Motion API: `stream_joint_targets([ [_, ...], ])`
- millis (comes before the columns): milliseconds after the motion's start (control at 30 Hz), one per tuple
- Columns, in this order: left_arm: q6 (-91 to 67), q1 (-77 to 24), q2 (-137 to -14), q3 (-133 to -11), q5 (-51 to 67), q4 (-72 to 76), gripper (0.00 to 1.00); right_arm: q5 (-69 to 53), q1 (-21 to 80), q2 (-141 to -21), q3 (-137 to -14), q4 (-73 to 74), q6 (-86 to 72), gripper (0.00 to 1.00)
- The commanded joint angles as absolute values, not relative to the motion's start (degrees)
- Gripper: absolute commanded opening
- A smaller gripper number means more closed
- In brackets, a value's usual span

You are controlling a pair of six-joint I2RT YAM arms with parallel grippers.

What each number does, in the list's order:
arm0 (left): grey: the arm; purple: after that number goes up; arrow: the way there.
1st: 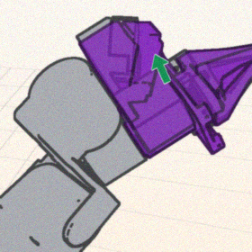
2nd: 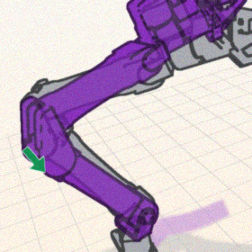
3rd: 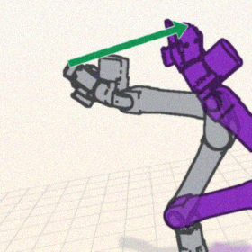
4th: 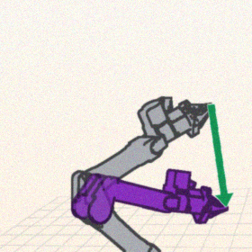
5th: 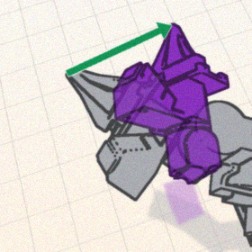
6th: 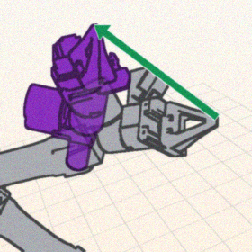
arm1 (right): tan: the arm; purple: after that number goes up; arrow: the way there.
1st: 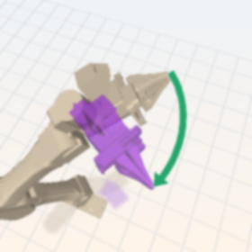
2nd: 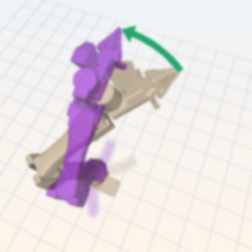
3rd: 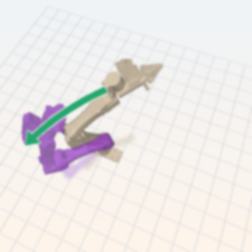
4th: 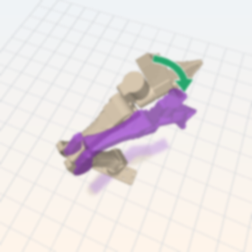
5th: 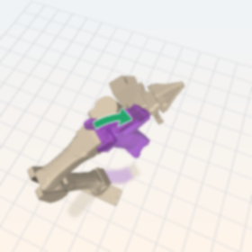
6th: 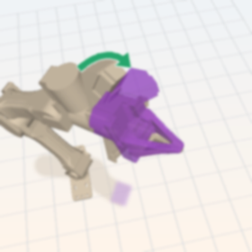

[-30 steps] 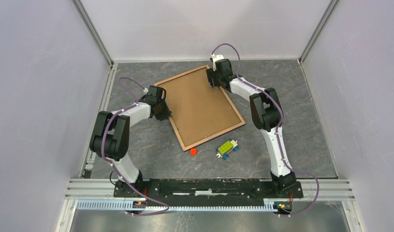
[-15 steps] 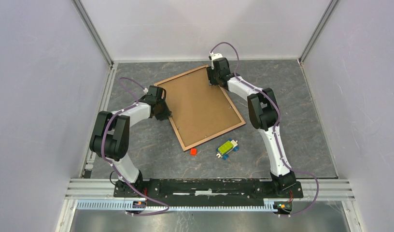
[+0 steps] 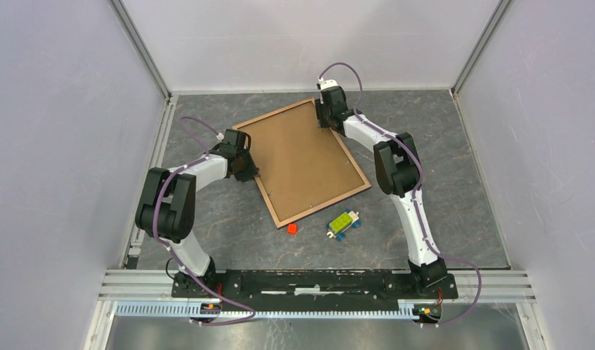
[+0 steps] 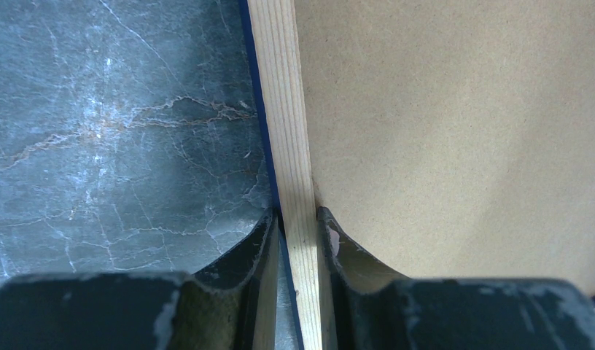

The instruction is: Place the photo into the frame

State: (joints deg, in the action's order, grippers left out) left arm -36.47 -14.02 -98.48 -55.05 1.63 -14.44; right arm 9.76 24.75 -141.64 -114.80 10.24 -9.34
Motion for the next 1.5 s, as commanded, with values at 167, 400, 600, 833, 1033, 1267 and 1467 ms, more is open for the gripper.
stream_joint_targets([
  [167,-35.6,-14.9,-98.5,-53.3,1.8,-18.6,0.02,14.2,26.0,-143.6,-117.5,17.9,-9.8,0.22],
  [400,-35.6,-14.9,-98.8,-53.4,1.9,-18.6,0.02,14.8,26.8,-142.8,-116.8,19.6,-10.1,0.16],
  [600,-35.5,-14.9,-99.0,-53.5,2.0,-18.6,0.02,16.1,26.8,-142.1,-116.7,21.0,-10.8,0.04],
  [833,-35.5,-14.8,-99.3,-53.8,2.2,-18.6,0.02,15.6,26.7,-141.6,-116.5,20.9,-12.0,0.0],
  [1033,-35.4,-14.8,-99.6,-54.1,2.3,-18.8,0.02,14.8,26.2,-139.0,-116.4,20.0,-8.8,0.45],
  [1267,-35.3,-14.9,-98.0,-52.9,1.9,-17.8,0.24,16.0,26.2,-131.7,-111.3,18.8,-4.3,0.82],
  [1467,-35.4,-14.9,-96.5,-51.7,1.6,-16.8,0.38,20.4,27.1,-122.5,-104.3,19.2,-3.6,0.87],
])
